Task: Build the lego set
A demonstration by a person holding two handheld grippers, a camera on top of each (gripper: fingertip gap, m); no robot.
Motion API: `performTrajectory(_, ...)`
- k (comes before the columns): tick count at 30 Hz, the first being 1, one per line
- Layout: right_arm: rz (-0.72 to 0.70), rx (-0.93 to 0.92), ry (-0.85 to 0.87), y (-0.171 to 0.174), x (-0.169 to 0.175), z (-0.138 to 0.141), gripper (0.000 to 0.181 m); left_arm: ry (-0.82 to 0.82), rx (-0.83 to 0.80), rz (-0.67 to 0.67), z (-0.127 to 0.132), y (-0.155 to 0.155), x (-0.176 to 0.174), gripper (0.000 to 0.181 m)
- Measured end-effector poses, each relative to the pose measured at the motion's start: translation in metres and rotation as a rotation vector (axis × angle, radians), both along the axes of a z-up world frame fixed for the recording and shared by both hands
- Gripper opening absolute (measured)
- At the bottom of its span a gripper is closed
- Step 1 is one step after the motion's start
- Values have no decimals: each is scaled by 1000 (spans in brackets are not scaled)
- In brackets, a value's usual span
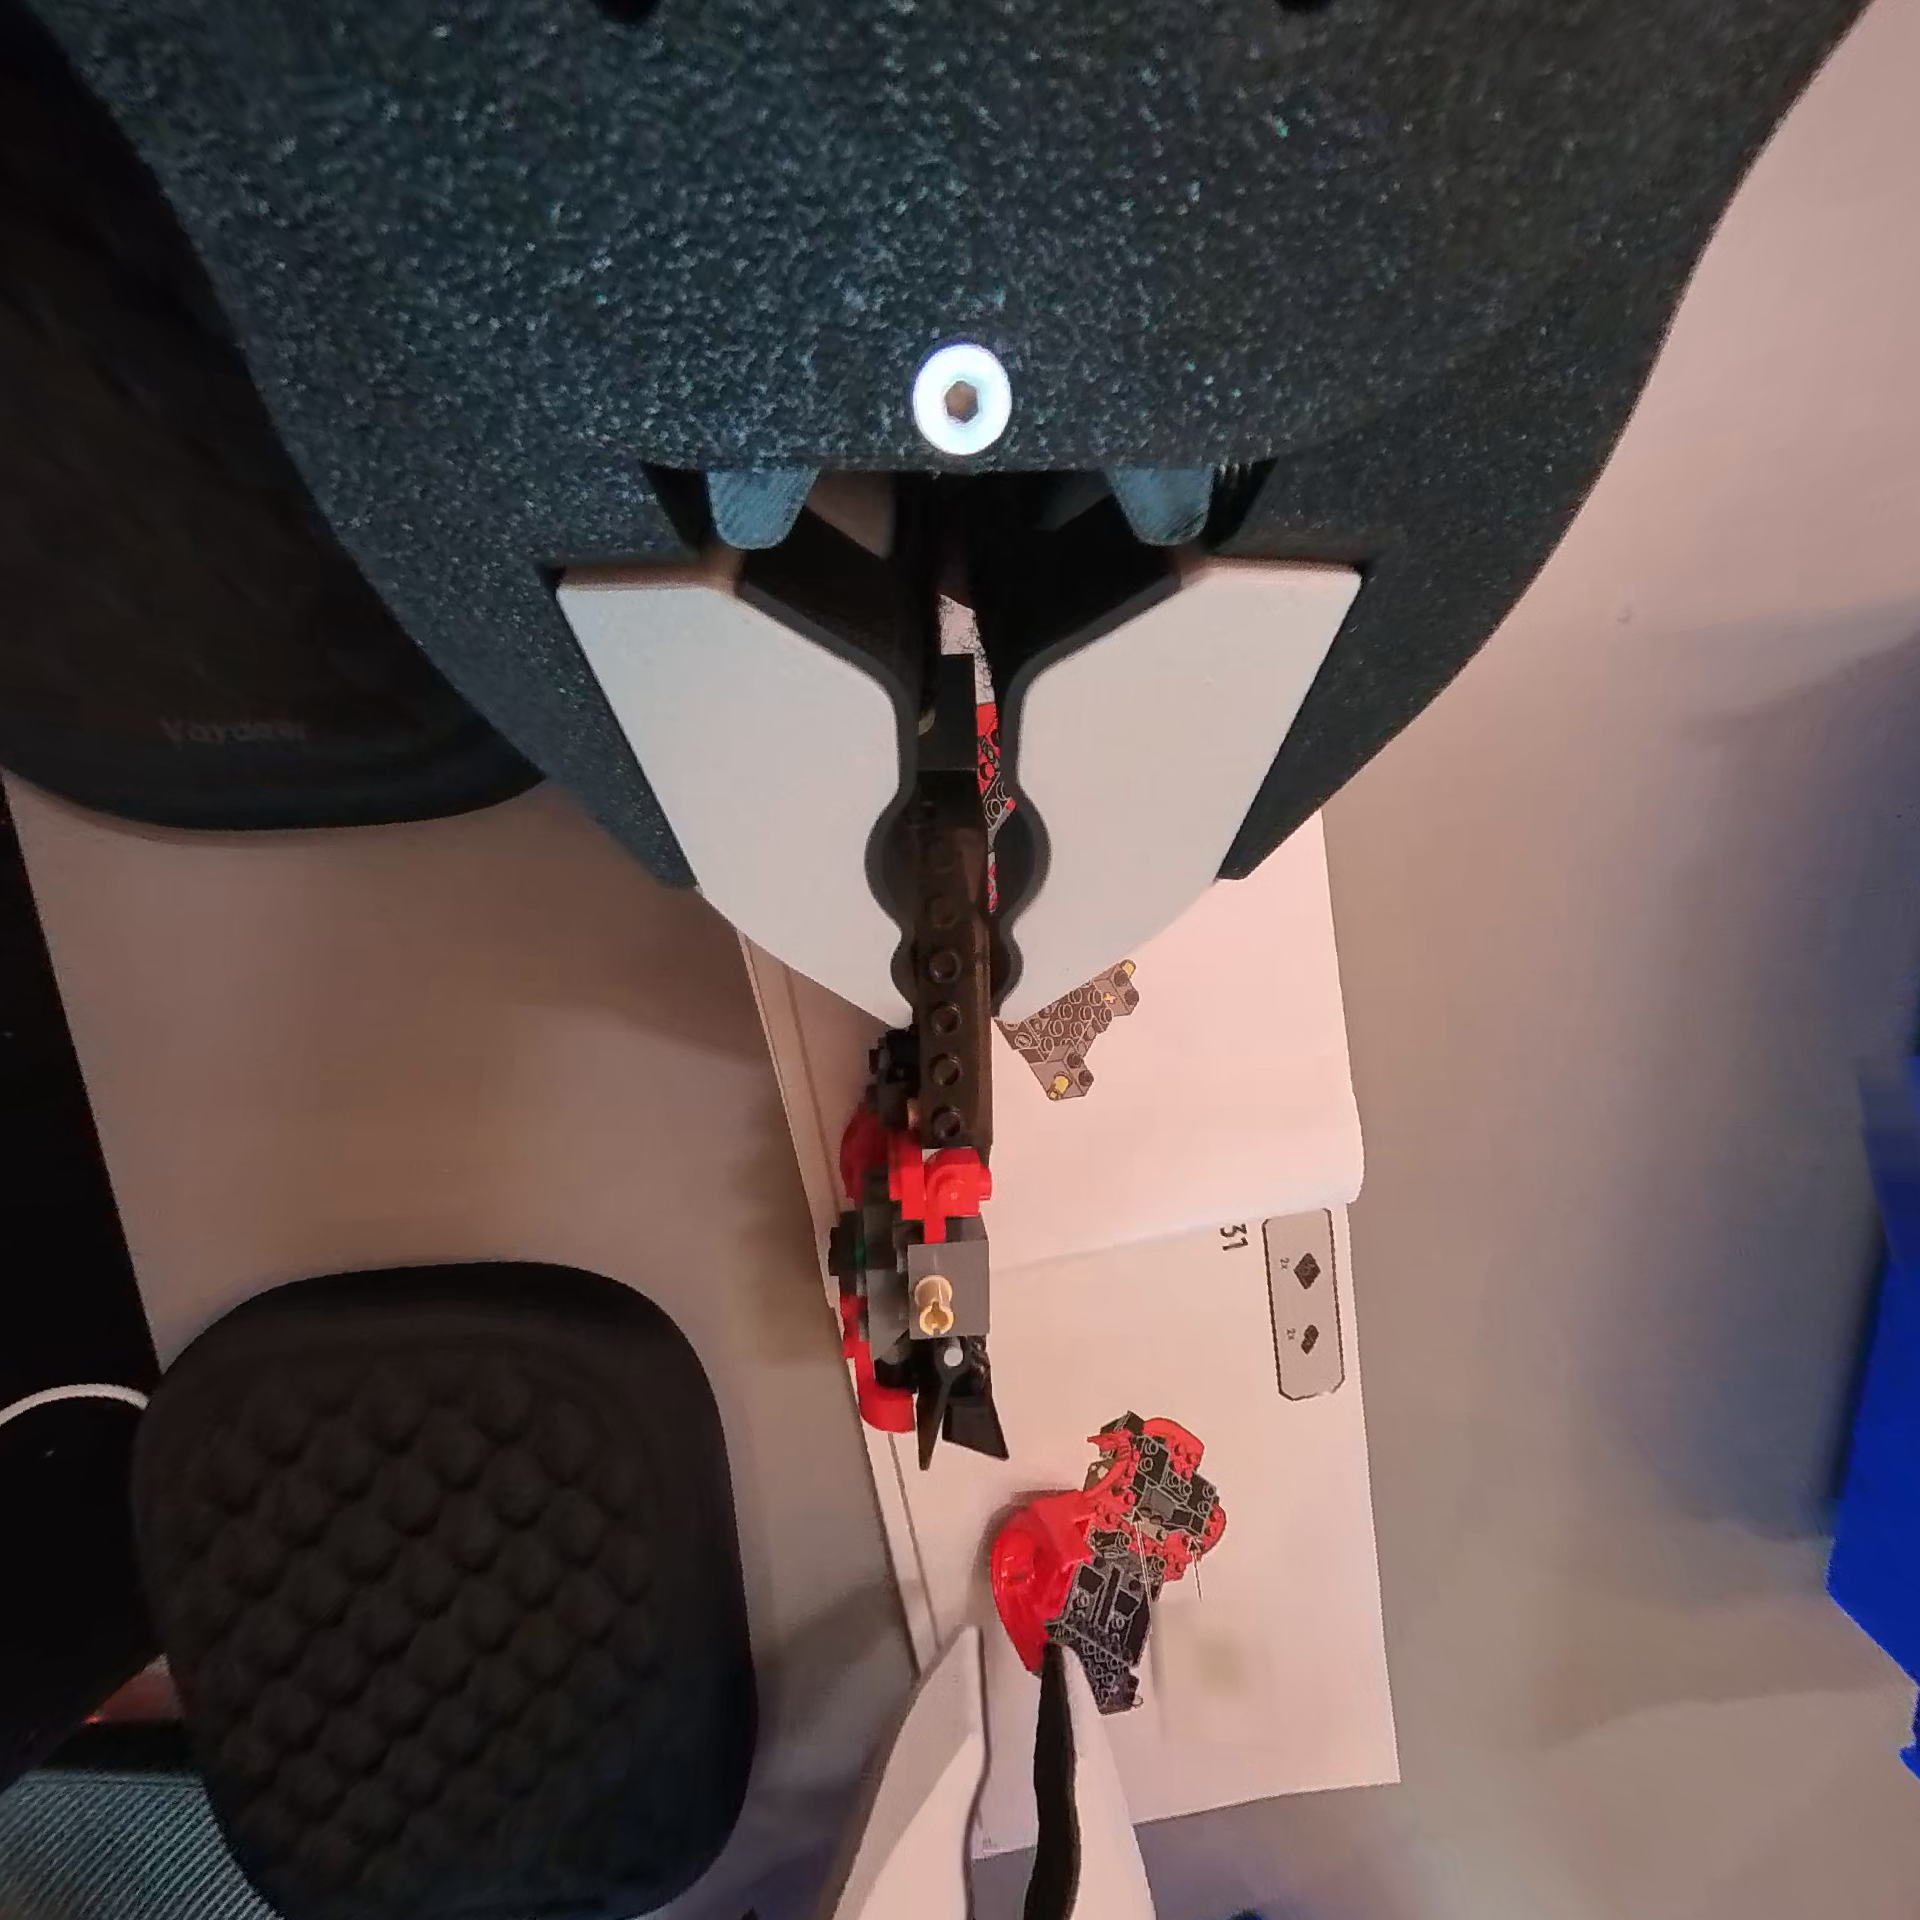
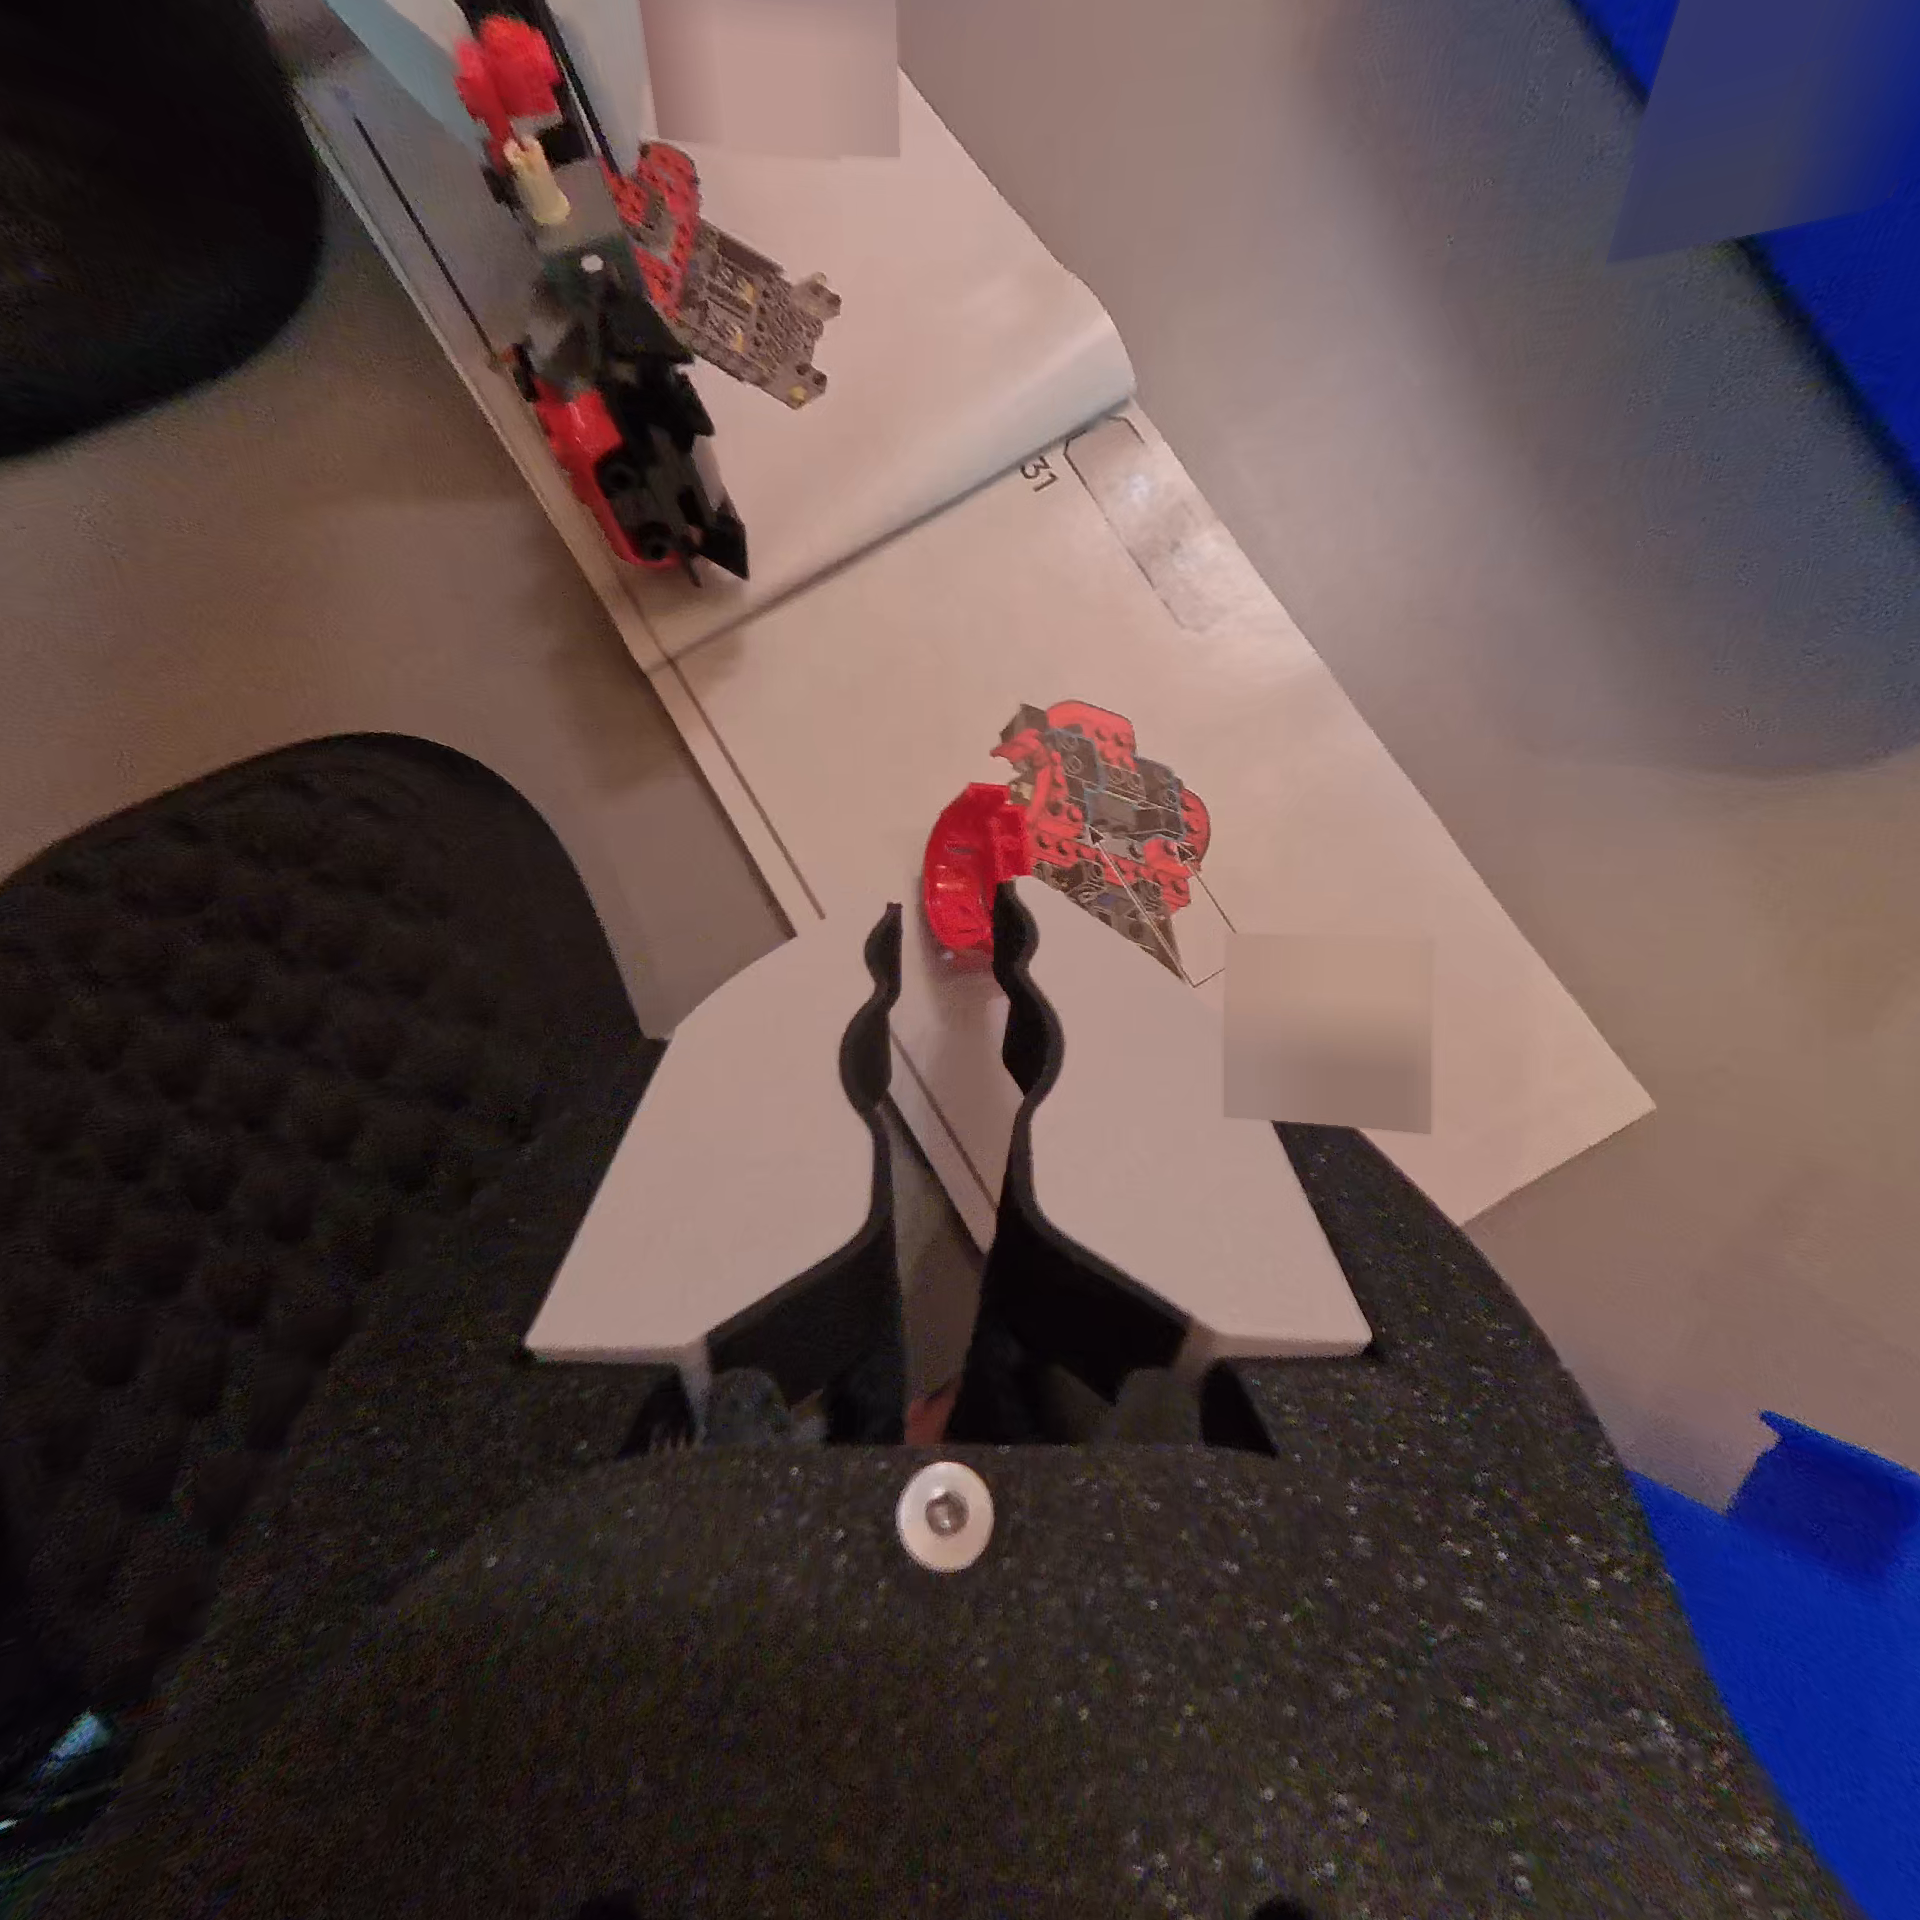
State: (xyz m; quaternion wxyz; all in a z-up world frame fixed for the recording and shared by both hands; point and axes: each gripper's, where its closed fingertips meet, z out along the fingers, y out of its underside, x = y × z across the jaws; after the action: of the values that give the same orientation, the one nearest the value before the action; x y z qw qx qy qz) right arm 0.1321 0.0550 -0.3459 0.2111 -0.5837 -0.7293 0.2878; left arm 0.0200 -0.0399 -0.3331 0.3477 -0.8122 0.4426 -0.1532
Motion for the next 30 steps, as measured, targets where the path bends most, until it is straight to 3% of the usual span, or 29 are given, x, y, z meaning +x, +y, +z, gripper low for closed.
performTrajectory(8, 167, 211, -19, -5, 2, -2, 15, 6, 6, 0, 0, 0, 0, 9)
performTrajectory(13, 284, 642, 6, 14, 6, -1, 15, 8, 12, -8, 0, 0, 0, 9)
performTrajectory(15, 317, 698, 41, 13, 1, -1, 15, 9, 16, -13, 0, 0, 0, 9)
performTrajectory(17, 336, 662, 19, 11, -1, -10, 15, 13, 19, -16, 0, 0, 0, 9)
performTrajectory(20, 303, 571, -5, 15, -4, -16, 1, 16, 20, -17, 0, 0, 1, 9)
performTrajectory(26, 104, -61, -1, -3, -8, -3, 0, 12, 22, -19, 0, 0, 1, 9)
performTrajectory(28, 69, -38, -4, 4, -7, -1, 0, 11, 22, -19, 0, 0, 0, 9)
performTrajectory(30, -9, 31, -43, 13, -4, -3, 22, 10, 23, -18, 0, 0, 0, 9)
